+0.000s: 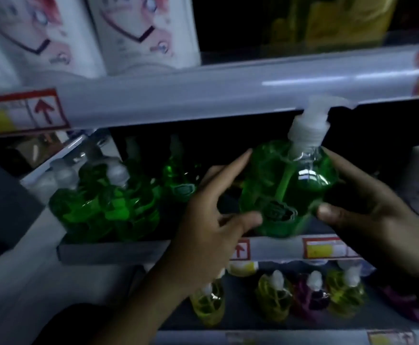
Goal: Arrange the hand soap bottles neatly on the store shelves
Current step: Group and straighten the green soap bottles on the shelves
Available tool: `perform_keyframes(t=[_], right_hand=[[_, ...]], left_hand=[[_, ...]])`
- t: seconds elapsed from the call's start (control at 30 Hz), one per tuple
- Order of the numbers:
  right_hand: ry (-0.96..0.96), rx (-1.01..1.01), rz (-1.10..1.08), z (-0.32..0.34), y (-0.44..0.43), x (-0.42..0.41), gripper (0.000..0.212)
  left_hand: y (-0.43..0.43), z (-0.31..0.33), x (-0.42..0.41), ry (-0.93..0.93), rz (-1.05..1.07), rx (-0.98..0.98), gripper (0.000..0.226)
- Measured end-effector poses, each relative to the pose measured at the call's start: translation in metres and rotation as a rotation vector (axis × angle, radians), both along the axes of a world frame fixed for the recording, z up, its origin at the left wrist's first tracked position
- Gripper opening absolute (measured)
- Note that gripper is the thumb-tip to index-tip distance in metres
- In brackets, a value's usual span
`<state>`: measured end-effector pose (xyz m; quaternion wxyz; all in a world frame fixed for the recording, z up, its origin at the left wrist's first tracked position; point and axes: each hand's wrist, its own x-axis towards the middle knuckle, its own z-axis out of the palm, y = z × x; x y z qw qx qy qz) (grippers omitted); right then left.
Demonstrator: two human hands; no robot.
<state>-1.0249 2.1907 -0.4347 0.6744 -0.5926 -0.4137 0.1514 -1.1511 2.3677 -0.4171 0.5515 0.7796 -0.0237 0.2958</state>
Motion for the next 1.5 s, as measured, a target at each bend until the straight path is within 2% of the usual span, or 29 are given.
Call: perform_keyframes(t=[0.03, 0.1, 0.2, 0.27, 0.43, 0.53, 0.63, 0.73, 0.8, 0.87, 0.93, 1.0, 1.1, 1.23, 1.3, 1.43, 1.5], right_hand=[[-0.033, 0.04, 0.05, 0.008, 0.018, -0.004, 0.068], [-0.038, -0.03, -0.072, 0.013, 0.041, -0.007, 0.071], [-0.158, -0.101, -0.033, -0.002, 0.068, -0.014, 0.075], [-0.169, -0.134, 0.005, -0.01, 0.081, -0.017, 0.078], [-0.226, -0.278, 0.03, -0.013, 0.11, -0.027, 0.089], [-0.25, -0.305, 0.027, -0.014, 0.122, -0.03, 0.088], [-0.261, -0.338, -0.002, -0.016, 0.128, -0.032, 0.088], [-0.265, -0.367, 0.024, -0.022, 0.133, -0.032, 0.088], [-0.179, -0.336, 0.047, -0.024, 0.134, -0.031, 0.085], [-0.062, -0.295, 0.072, -0.025, 0.136, -0.03, 0.082], [-0.015, -0.295, 0.095, -0.025, 0.138, -0.03, 0.083], [-0.054, -0.31, 0.105, -0.026, 0.141, -0.033, 0.086], [-0.155, -0.343, 0.11, -0.029, 0.148, -0.036, 0.089], [-0.265, -0.373, 0.118, -0.035, 0.159, -0.04, 0.086], [-0.147, -0.314, 0.08, -0.034, 0.167, -0.043, 0.072], [0.286, -0.058, 0.007, -0.031, 0.19, -0.038, 0.047], [0.453, -0.052, -0.014, -0.029, 0.202, -0.035, 0.033]], left_hand=[[0.007, -0.002, 0.0, -0.009, 0.062, 0.036, 0.073], [0.018, -0.012, -0.003, -0.008, 0.187, 0.087, 0.073], [0.02, -0.025, -0.009, 0.006, 0.322, 0.07, 0.072], [0.021, -0.037, -0.012, 0.014, 0.403, 0.052, 0.073], [0.037, -0.064, -0.012, 0.083, 0.534, -0.05, 0.073], [0.044, -0.071, -0.015, 0.116, 0.559, -0.063, 0.073], [0.049, -0.073, -0.021, 0.177, 0.59, 0.042, 0.076], [0.052, -0.063, -0.031, 0.301, 0.615, 0.249, 0.068], [0.055, -0.046, -0.042, 0.234, 0.692, 0.457, 0.049], [0.065, -0.029, -0.054, 0.074, 0.856, 0.604, 0.029], [0.082, -0.021, -0.064, 0.023, 1.024, 0.623, 0.024], [0.099, -0.021, -0.071, 0.11, 1.079, 0.608, 0.031], [0.113, -0.027, -0.075, 0.253, 1.024, 0.588, 0.04], [0.112, -0.032, -0.078, 0.339, 0.918, 0.599, 0.047], [0.108, -0.034, -0.078, 0.391, 0.899, 0.612, 0.05], [0.098, -0.038, -0.074, 0.442, 0.856, 0.577, 0.057], [0.095, -0.041, -0.071, 0.484, 0.854, 0.608, 0.064]])
